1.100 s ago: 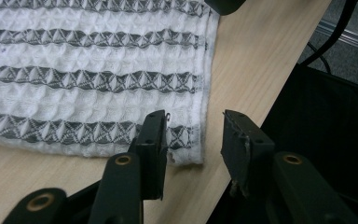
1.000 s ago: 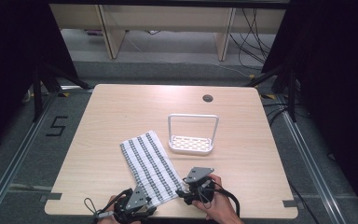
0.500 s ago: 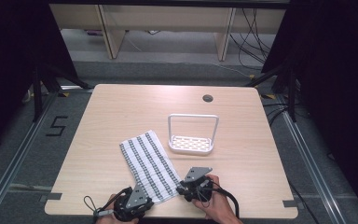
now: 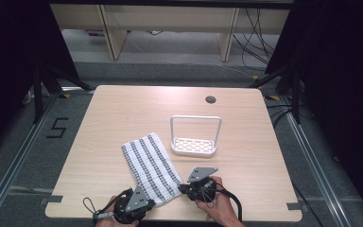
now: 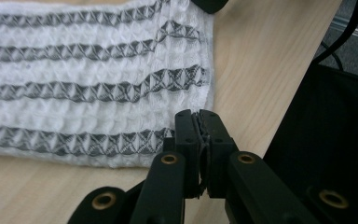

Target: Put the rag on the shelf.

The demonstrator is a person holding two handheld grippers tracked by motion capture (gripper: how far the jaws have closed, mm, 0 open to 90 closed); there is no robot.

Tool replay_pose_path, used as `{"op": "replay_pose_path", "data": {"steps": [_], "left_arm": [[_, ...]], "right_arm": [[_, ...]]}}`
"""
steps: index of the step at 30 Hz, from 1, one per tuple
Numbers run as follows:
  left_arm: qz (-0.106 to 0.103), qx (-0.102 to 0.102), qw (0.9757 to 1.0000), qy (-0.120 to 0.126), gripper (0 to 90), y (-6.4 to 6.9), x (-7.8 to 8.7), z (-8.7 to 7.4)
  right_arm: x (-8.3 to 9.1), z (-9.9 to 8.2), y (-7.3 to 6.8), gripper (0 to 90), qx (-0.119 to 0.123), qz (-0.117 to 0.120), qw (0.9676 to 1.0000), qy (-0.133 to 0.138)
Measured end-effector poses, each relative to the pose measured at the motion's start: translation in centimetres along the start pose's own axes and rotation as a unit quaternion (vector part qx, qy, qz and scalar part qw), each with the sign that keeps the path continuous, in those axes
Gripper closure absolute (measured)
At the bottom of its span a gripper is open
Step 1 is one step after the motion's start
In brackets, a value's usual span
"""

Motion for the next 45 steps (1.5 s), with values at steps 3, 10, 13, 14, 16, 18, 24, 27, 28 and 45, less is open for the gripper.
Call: {"op": "replay_pose_path", "data": {"steps": [3, 10, 13, 14, 16, 18, 24, 27, 28, 45], "left_arm": [[-0.007, 0.016, 0.9996, 0.023, 86.8, -0.2, 1.3, 0.8], [-0.025, 0.035, 0.9975, 0.057, 86.8, -0.5, 3.2, 2.1], [-0.026, 0.027, 0.9972, 0.065, 86.8, -0.8, 4.4, 2.9], [-0.029, 0.023, 0.9968, 0.071, 86.7, -1.1, 5.4, 3.7], [-0.029, 0.024, 0.9963, 0.077, 86.7, -1.2, 5.9, 4.2], [-0.029, 0.021, 0.9957, 0.085, 86.8, -1.7, 7.1, 5.2], [-0.01, 0.022, 0.9944, 0.103, 86.8, -3.6, 10.0, 7.3], [-0.015, 0.021, 0.9935, 0.111, 86.8, -4.0, 10.9, 8.1], [-0.02, 0.023, 0.9925, 0.119, 86.8, -4.1, 11.3, 8.6], [-0.03, 0.008, 0.9879, 0.152, 86.7, -4.7, 15.6, 13.2]], "right_arm": [[0.6, 0.8, -0.1, 86.5, 0.009, 0.003, 0.9998, 0.017], [2.4, 3.0, -0.4, 86.6, 0.002, 0.014, 0.9988, 0.046], [2.8, 3.8, -0.5, 86.6, 0.01, 0.019, 0.9982, 0.056], [3.4, 4.6, -0.7, 86.6, 0.001, 0.02, 0.9979, 0.062], [3.8, 5.1, -0.6, 86.6, 0.009, 0.02, 0.9973, 0.07], [5.0, 6.7, -0.6, 86.6, 0.022, 0.02, 0.9955, 0.09], [6.6, 9.0, -0.7, 86.7, 0.015, 0.024, 0.9942, 0.104], [7.4, 10.4, -0.7, 86.8, 0.019, 0.025, 0.993, 0.114], [8.1, 11.3, -0.6, 86.8, 0.027, 0.023, 0.9922, 0.119], [14.1, 15.0, -0.8, 87.0, 0.031, 0.027, 0.9857, 0.163]]}}
Point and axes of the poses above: each handheld gripper's, and its own axes: x roughly backward along the jaws, z roughly out of its top, y roughly to its right, the point moved 9 cm from there along -x, roughly forward along the jaws, and after that the axes turned 6 degrees about -y, right-handed, at the moved point
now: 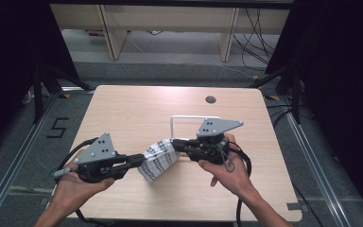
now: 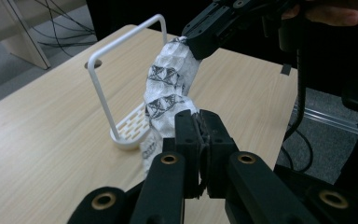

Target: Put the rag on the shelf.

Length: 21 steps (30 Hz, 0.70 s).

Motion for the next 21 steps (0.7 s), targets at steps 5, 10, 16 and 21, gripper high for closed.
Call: {"op": "replay_pose_path", "data": {"steps": [5, 10, 16, 21], "left_arm": [[0.005, -0.01, 0.9999, 0.004, 86.6, -0.1, 0.0, 1.7], [-0.002, -0.023, 0.9997, 0.006, 86.6, -0.1, -0.9, 3.6], [-0.004, -0.022, 0.9997, 0.012, 86.6, -0.3, -1.9, 5.0], [-0.002, -0.026, 0.9996, 0.013, 86.6, -0.6, -2.8, 6.2]], "right_arm": [[1.7, 0.7, 0.4, 86.9, -0.001, -0.005, 0.9999, 0.012], [3.8, 1.0, 1.0, 86.9, -0.011, -0.016, 0.9996, 0.02], [5.2, 1.0, 1.6, 86.9, -0.017, -0.029, 0.9991, 0.027], [6.7, 0.9, 2.5, 86.9, -0.028, -0.041, 0.9979, 0.041]]}}
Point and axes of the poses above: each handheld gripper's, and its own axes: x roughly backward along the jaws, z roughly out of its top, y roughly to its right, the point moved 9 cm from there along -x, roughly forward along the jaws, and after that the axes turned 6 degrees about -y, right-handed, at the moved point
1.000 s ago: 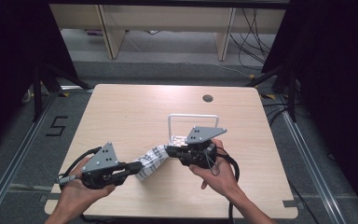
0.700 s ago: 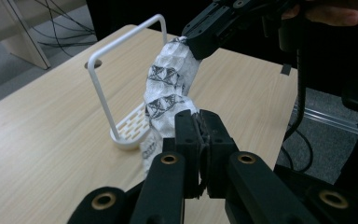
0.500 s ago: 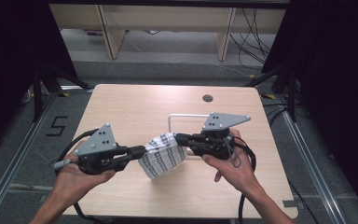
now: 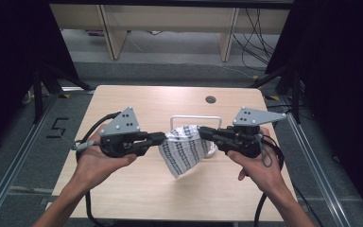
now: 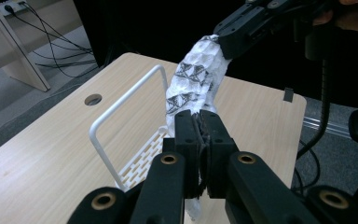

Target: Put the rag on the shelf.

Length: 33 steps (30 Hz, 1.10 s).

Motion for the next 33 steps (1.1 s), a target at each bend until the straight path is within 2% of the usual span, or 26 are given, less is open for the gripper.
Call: {"op": "replay_pose_path", "data": {"steps": [1, 3, 4, 5, 6, 7, 10, 11, 14, 18, 19, 26, 27, 29, 30, 33], "left_arm": [[0.002, -0.002, 1.0, 0.003, 86.6, -0.2, -0.4, 0.6], [0.002, -0.002, 1.0, 0.005, 86.6, -0.4, -0.5, 0.9], [0.004, -0.002, 1.0, 0.005, 86.6, -0.7, -0.9, 1.5], [0.004, -0.002, 1.0, 0.005, 86.6, -0.7, -0.9, 1.5], [0.005, -0.002, 1.0, 0.005, 86.6, -0.9, -1.1, 1.7], [0.004, -0.001, 1.0, 0.009, 86.6, -1.0, -1.3, 2.1], [0.004, 0.004, 0.9999, 0.013, 86.6, -1.6, -1.7, 2.7], [0.012, 0.008, 0.9997, 0.017, 86.6, -2.3, -2.0, 3.2], [0.009, 0.015, 0.9995, 0.026, 86.6, -2.7, -2.3, 3.8], [0.015, 0.016, 0.9993, 0.029, 86.6, -3.5, -2.9, 4.9], [0.016, 0.016, 0.9993, 0.03, 86.6, -3.7, -3.0, 5.1], [0.024, 0.017, 0.999, 0.034, 86.6, -4.7, -3.4, 6.6], [0.03, 0.017, 0.9987, 0.036, 86.6, -5.2, -3.4, 7.1], [0.033, 0.02, 0.9985, 0.04, 86.6, -5.5, -3.5, 7.4], [0.036, 0.024, 0.9982, 0.041, 86.6, -5.9, -3.7, 7.7], [0.039, 0.03, 0.9978, 0.043, 86.6, -6.6, -4.2, 8.1]], "right_arm": [[0.3, -0.1, 0.2, 87.0, -0.002, -0.008, 0.9999, -0.005], [0.4, 0.0, 0.4, 87.0, -0.003, -0.008, 1.0, -0.001], [0.8, 0.2, 0.8, 86.9, -0.008, -0.022, 0.9997, 0.004], [0.8, 0.2, 0.8, 86.9, -0.008, -0.022, 0.9997, 0.004], [0.9, 0.3, 1.0, 86.9, -0.003, -0.02, 0.9998, 0.005], [1.1, 0.4, 1.4, 86.9, 0.003, -0.03, 0.9995, 0.006], [1.5, 0.7, 1.9, 86.9, -0.008, -0.031, 0.9994, 0.015], [1.7, 0.8, 2.4, 87.0, -0.013, -0.04, 0.999, 0.016], [2.0, 1.0, 3.0, 86.9, -0.015, -0.043, 0.9988, 0.019], [2.2, 1.5, 4.0, 86.9, -0.019, -0.055, 0.998, 0.023], [2.2, 1.7, 4.1, 86.9, -0.025, -0.052, 0.998, 0.026], [2.3, 2.6, 5.5, 86.9, -0.028, -0.066, 0.9968, 0.036], [2.3, 2.8, 5.6, 87.0, -0.038, -0.065, 0.9966, 0.034], [2.3, 3.0, 5.9, 86.9, -0.032, -0.066, 0.9966, 0.038], [2.1, 3.1, 6.0, 86.9, -0.042, -0.064, 0.9966, 0.031], [1.8, 3.5, 6.4, 86.9, -0.035, -0.066, 0.9965, 0.036]]}}
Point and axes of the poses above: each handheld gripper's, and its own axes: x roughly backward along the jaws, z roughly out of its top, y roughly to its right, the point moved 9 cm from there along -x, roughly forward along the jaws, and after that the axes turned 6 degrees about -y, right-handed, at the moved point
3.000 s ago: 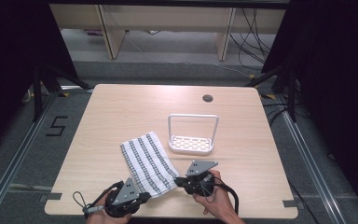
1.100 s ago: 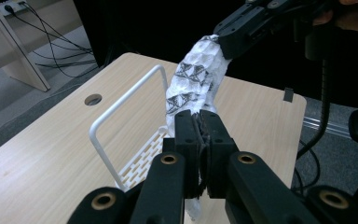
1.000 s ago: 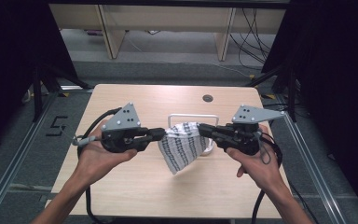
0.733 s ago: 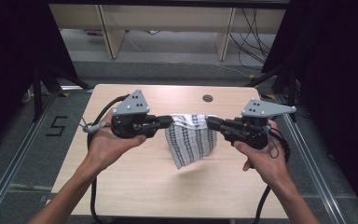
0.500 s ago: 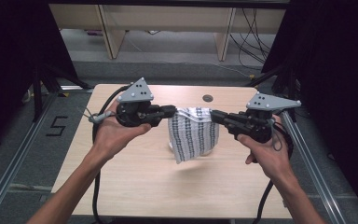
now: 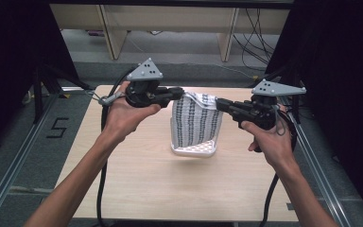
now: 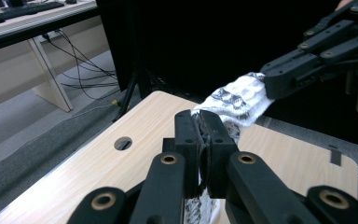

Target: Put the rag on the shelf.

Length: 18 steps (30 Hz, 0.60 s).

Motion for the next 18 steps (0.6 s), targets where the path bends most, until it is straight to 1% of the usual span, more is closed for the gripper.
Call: {"op": "replay_pose_path", "data": {"steps": [1, 2, 3, 4, 5, 6, 7, 8, 9, 10, 11, 12, 14, 15, 16, 17, 18], "left_arm": [[0.0, 0.0, 1.0, 0.0, 86.6, 0.0, 0.0, 0.0], [0.002, 0.003, 1.0, 0.002, 86.5, -0.3, -0.2, 0.2], [0.003, 0.005, 1.0, 0.004, 86.5, -0.6, -0.4, 0.3], [0.006, 0.008, 0.9999, 0.003, 86.6, -0.9, -0.6, 0.4], [0.008, 0.025, 0.9997, -0.003, 86.5, -1.1, -0.8, 0.4], [0.014, 0.028, 0.9995, -0.001, 86.6, -1.7, -1.1, 0.7], [0.014, 0.028, 0.9995, -0.001, 86.5, -1.7, -1.1, 0.7], [0.013, 0.024, 0.9996, 0.006, 86.5, -2.1, -1.4, 1.0], [0.016, 0.026, 0.9995, 0.006, 86.6, -2.4, -1.7, 1.2], [0.019, 0.026, 0.9995, 0.006, 86.5, -2.7, -1.9, 1.4], [0.023, 0.026, 0.9994, 0.004, 86.5, -2.9, -2.1, 1.4], [0.027, 0.03, 0.9992, 0.003, 86.6, -3.4, -2.5, 1.6], [0.029, 0.04, 0.9988, 0.003, 86.5, -4.0, -3.1, 1.8], [0.031, 0.043, 0.9986, 0.005, 86.5, -4.3, -3.4, 1.8], [0.033, 0.051, 0.9981, 0.007, 86.5, -4.9, -4.0, 1.9], [0.033, 0.051, 0.9981, 0.007, 86.5, -4.9, -4.0, 1.9], [0.032, 0.058, 0.9977, 0.011, 86.5, -5.3, -4.4, 1.9]], "right_arm": [[0.0, 0.0, 0.0, 86.9, 0.0, 0.0, 1.0, 0.0], [-0.3, 0.3, 0.4, 86.9, -0.001, -0.005, 1.0, 0.0], [-0.3, 0.3, 0.4, 86.9, -0.001, -0.005, 1.0, 0.0], [-0.4, 0.3, 0.4, 86.9, -0.009, -0.002, 1.0, -0.004], [-0.6, 0.5, 0.6, 86.9, -0.017, 0.003, 0.9998, -0.002], [-0.9, 0.8, 1.1, 86.9, -0.018, 0.0, 0.9998, 0.0], [-0.9, 0.8, 1.1, 86.9, -0.018, 0.0, 0.9998, 0.0], [-1.1, 1.0, 1.4, 86.9, -0.012, -0.006, 0.9999, 0.003], [-1.3, 1.2, 1.6, 86.9, -0.018, -0.003, 0.9998, 0.002], [-1.4, 1.3, 1.7, 87.0, -0.025, -0.007, 0.9997, -0.001], [-1.6, 1.6, 2.1, 86.9, -0.022, -0.008, 0.9997, 0.002], [-2.1, 1.9, 2.5, 86.9, -0.03, -0.012, 0.9995, -0.001], [-2.3, 2.0, 2.7, 86.9, -0.027, -0.012, 0.9996, -0.002], [-2.6, 2.1, 3.0, 86.9, -0.031, -0.015, 0.9994, -0.008], [-3.0, 2.2, 3.6, 86.9, -0.031, -0.022, 0.9992, -0.012], [-3.0, 2.2, 3.6, 86.9, -0.031, -0.022, 0.9992, -0.012], [-3.3, 2.3, 3.9, 86.9, -0.03, -0.024, 0.9992, -0.011]]}}
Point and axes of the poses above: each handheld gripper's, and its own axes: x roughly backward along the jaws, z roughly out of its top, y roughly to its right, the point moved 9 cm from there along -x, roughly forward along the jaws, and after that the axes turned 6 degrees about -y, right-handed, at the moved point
